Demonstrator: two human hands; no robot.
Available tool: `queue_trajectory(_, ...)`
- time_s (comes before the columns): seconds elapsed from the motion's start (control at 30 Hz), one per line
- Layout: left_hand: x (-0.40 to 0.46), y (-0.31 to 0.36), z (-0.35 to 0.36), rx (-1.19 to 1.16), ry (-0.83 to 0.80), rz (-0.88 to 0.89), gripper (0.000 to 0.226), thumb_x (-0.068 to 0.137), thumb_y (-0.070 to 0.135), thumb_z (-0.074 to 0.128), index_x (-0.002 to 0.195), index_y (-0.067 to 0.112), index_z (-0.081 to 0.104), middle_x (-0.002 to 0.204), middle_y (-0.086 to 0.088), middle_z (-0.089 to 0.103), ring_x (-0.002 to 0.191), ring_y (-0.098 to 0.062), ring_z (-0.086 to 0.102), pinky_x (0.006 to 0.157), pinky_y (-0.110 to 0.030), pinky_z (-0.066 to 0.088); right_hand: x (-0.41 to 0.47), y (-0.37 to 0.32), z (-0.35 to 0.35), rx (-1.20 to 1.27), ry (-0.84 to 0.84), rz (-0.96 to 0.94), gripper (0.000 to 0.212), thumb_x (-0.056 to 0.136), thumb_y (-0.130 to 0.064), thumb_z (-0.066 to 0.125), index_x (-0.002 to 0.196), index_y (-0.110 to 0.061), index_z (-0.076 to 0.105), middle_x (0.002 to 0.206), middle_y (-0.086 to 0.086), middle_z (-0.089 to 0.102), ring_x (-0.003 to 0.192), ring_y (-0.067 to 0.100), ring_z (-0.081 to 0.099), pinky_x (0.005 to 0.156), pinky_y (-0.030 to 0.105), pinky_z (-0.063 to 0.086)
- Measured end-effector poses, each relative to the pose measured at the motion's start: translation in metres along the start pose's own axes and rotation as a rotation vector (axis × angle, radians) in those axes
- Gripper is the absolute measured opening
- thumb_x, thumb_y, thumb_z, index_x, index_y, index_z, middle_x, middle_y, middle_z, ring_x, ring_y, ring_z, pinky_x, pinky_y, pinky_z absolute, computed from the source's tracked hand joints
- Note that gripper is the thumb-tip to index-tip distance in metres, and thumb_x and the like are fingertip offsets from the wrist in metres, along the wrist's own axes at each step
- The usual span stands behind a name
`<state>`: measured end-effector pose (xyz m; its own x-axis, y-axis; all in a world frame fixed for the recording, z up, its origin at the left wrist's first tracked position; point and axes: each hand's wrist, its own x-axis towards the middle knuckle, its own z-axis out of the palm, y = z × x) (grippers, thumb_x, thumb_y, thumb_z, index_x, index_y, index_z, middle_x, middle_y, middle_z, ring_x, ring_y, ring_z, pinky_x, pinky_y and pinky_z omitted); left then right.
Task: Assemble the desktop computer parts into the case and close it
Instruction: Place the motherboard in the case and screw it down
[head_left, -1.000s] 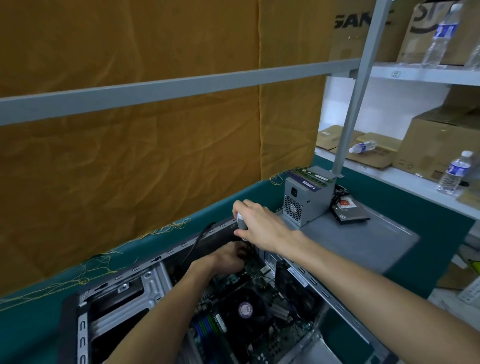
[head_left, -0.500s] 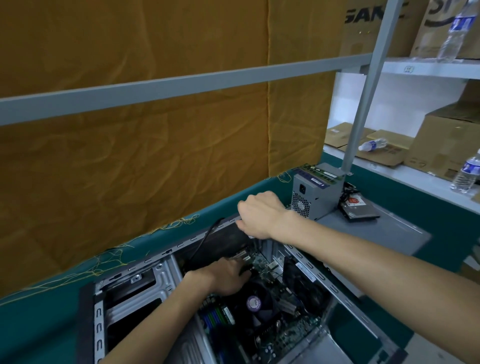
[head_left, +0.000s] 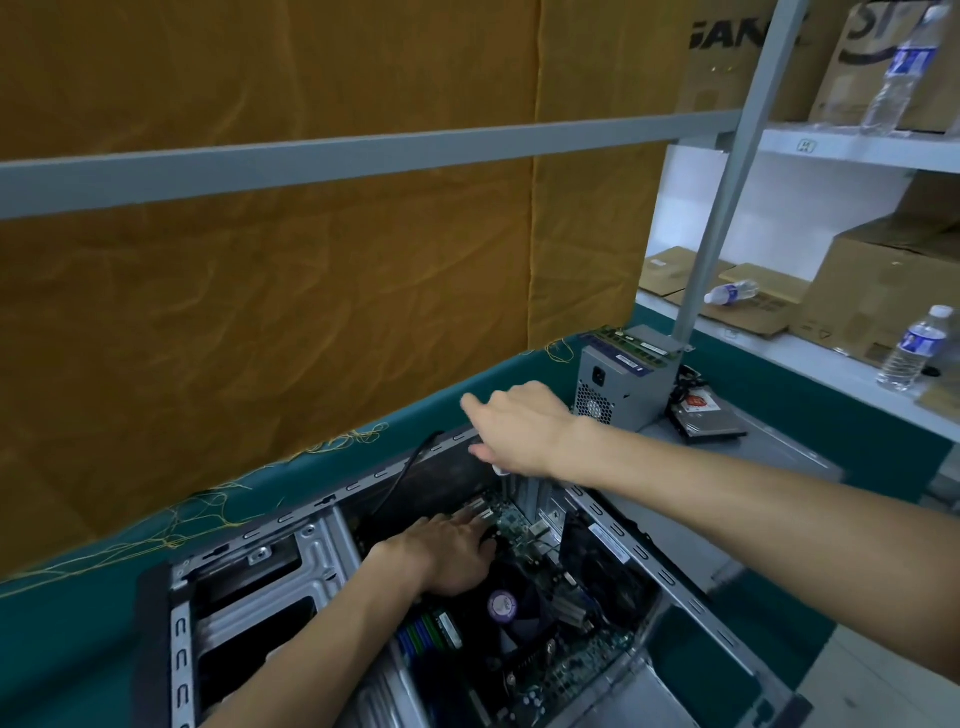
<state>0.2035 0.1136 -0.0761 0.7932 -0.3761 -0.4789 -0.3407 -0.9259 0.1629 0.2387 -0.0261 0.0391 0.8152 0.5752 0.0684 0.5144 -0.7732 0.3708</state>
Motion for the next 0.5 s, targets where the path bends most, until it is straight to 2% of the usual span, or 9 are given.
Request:
queue_trajectory(0.07, 0.0002, 0.0001, -0.0002, 0.000, 0.002, 0.004, 0.063, 0.105, 0.054, 0.019, 0.163, 0.029, 0.015, 0.171, 0.000, 0.005, 0.156, -0.027, 0.014, 0.124, -0.044, 0.015, 0.0007, 0.0011, -0.0005, -0.052, -0.014, 0.028, 0.056, 0.103, -0.042, 0.052, 0.143, -0.006, 0.036, 0.110, 0.013, 0.066, 0.091, 0.035, 0.068, 0.063, 0.037, 0.038)
queue_trajectory(0.17, -0.0017, 0.0008, -0.0013, -0.018, -0.009, 0.013, 0.064, 0.106, 0.055, 0.019, 0.163, 0.027, 0.015, 0.171, -0.001, 0.004, 0.156, -0.027, 0.013, 0.125, -0.043, 0.014, 0.0030, 0.0022, -0.0023, 0.081, -0.105, -0.009, 0.056, 0.091, -0.026, 0.064, 0.137, -0.012, 0.036, 0.106, 0.010, 0.060, 0.084, 0.032, 0.063, 0.061, 0.036, 0.037)
queue_trajectory(0.23, -0.0028, 0.0013, -0.0027, -0.039, -0.016, 0.016, 0.064, 0.106, 0.056, 0.020, 0.163, 0.028, 0.013, 0.171, 0.000, -0.001, 0.157, -0.028, 0.012, 0.125, -0.043, 0.013, 0.0032, 0.0005, 0.0004, -0.028, -0.030, -0.043, 0.047, 0.098, -0.035, 0.057, 0.136, -0.011, 0.042, 0.103, 0.009, 0.068, 0.088, 0.034, 0.067, 0.055, 0.035, 0.028)
queue_trajectory(0.3, -0.0042, 0.0018, -0.0050, -0.044, -0.015, 0.017, 0.064, 0.106, 0.057, 0.022, 0.163, 0.029, 0.014, 0.171, 0.000, -0.002, 0.156, -0.029, 0.013, 0.124, -0.044, 0.014, 0.0041, 0.0009, 0.0018, -0.095, -0.020, -0.022, 0.052, 0.102, -0.045, 0.049, 0.138, -0.009, 0.043, 0.108, 0.010, 0.069, 0.090, 0.033, 0.068, 0.056, 0.035, 0.028)
queue_trajectory(0.33, -0.0050, 0.0023, -0.0060, -0.040, -0.016, 0.018, 0.064, 0.106, 0.057, 0.021, 0.163, 0.029, 0.015, 0.171, -0.001, 0.000, 0.156, -0.030, 0.014, 0.124, -0.044, 0.015, 0.0050, 0.0024, 0.0022, -0.053, -0.066, -0.002, 0.055, 0.099, -0.044, 0.054, 0.139, -0.009, 0.039, 0.110, 0.011, 0.066, 0.087, 0.032, 0.067, 0.059, 0.036, 0.033)
queue_trajectory(0.4, -0.0067, 0.0032, -0.0069, -0.037, -0.010, 0.017, 0.065, 0.106, 0.060, 0.021, 0.163, 0.028, 0.017, 0.171, -0.002, 0.005, 0.155, -0.030, 0.017, 0.124, -0.045, 0.017, 0.0066, 0.0066, -0.0008, 0.124, -0.175, 0.010, 0.057, 0.089, -0.030, 0.064, 0.135, -0.011, 0.035, 0.107, 0.009, 0.059, 0.077, 0.026, 0.061, 0.062, 0.038, 0.040)
queue_trajectory(0.43, -0.0074, 0.0040, -0.0073, -0.038, -0.004, 0.016, 0.066, 0.105, 0.060, 0.021, 0.162, 0.027, 0.019, 0.171, -0.003, 0.008, 0.154, -0.031, 0.019, 0.124, -0.046, 0.019, 0.0074, 0.0082, -0.0007, 0.144, -0.166, -0.004, 0.053, 0.088, -0.025, 0.064, 0.132, -0.011, 0.037, 0.103, 0.008, 0.060, 0.077, 0.026, 0.061, 0.062, 0.038, 0.041)
queue_trajectory(0.5, -0.0089, 0.0065, -0.0096, -0.043, 0.023, 0.030, 0.062, 0.106, 0.058, 0.025, 0.158, 0.026, 0.030, 0.168, -0.008, 0.020, 0.150, -0.034, 0.026, 0.121, -0.048, 0.025, 0.0062, 0.0081, 0.0020, 0.044, -0.067, -0.029, 0.040, 0.096, -0.029, 0.058, 0.127, -0.009, 0.046, 0.101, 0.010, 0.067, 0.086, 0.032, 0.066, 0.062, 0.037, 0.037)
